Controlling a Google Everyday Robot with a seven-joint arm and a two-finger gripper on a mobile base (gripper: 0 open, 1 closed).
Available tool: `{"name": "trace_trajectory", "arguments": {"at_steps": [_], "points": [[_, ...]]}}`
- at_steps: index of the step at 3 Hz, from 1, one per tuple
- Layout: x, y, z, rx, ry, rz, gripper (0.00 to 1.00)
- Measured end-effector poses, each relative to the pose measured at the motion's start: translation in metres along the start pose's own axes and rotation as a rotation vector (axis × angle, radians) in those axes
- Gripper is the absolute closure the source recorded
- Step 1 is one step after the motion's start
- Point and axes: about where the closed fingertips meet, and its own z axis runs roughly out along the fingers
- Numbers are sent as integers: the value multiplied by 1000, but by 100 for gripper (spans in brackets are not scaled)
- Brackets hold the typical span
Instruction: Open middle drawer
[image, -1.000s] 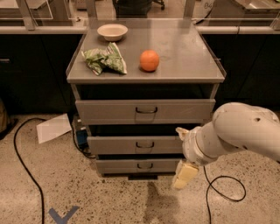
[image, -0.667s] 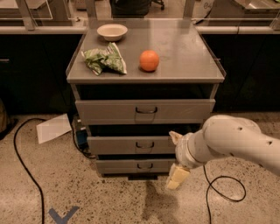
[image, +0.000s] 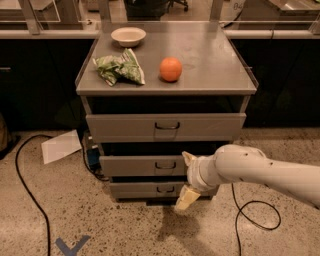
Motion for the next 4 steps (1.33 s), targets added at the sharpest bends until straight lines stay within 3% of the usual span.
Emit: {"name": "trace_trajectory", "arguments": {"at_steps": [1,2,4], "points": [[15,-10,61,-27,-38,34,0],[17,-7,66,-28,-41,41,0],[18,-46,119,-18,-90,-52,0]]}}
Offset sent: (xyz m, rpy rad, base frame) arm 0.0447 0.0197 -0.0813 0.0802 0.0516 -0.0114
